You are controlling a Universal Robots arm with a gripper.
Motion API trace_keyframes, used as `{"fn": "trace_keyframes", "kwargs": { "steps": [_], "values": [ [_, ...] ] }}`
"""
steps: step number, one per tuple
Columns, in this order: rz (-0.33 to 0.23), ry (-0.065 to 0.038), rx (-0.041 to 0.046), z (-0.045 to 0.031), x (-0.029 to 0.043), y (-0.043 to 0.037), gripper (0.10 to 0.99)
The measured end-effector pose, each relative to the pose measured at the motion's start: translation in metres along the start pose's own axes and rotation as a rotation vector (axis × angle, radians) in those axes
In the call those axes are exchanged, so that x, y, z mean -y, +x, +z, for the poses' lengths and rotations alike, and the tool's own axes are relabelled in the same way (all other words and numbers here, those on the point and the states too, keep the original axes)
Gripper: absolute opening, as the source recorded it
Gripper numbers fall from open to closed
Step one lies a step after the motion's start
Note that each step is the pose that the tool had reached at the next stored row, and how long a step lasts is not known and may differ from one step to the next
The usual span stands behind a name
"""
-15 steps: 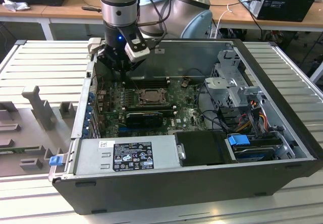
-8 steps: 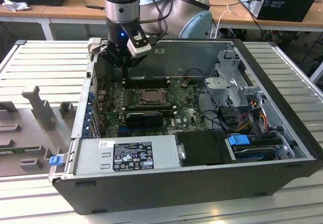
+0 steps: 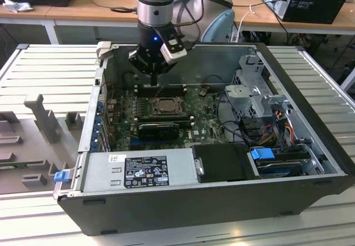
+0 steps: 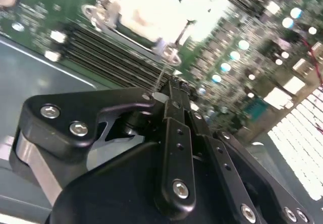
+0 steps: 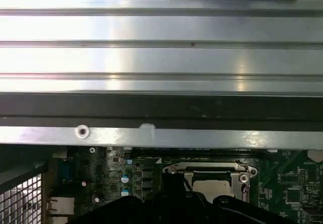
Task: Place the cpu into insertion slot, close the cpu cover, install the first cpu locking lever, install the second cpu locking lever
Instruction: 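Install the first cpu locking lever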
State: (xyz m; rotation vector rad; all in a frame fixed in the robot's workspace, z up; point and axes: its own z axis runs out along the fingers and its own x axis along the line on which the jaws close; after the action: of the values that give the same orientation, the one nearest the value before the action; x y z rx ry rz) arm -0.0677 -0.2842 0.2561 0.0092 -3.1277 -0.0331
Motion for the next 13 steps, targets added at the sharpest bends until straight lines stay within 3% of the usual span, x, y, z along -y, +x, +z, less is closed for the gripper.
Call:
{"fn": "trace_keyframes", "kwargs": {
  "steps": [2, 4, 6, 7, 9, 13],
  "values": [
    [0.000, 0.000, 0.0000, 0.0013, 0.0001, -0.0155, 0.106],
    [0.000, 0.000, 0.0000, 0.0018, 0.0001, -0.0209, 0.106],
    [0.000, -0.008, 0.0001, 0.0019, 0.0002, -0.0227, 0.106],
    [0.000, -0.027, 0.0002, 0.0020, 0.0003, -0.0227, 0.106],
    [-0.001, -0.043, 0.0002, 0.0020, 0.0008, -0.0227, 0.106],
    [-0.001, -0.046, 0.0043, 0.0072, 0.0013, -0.0232, 0.106]
  ]
}}
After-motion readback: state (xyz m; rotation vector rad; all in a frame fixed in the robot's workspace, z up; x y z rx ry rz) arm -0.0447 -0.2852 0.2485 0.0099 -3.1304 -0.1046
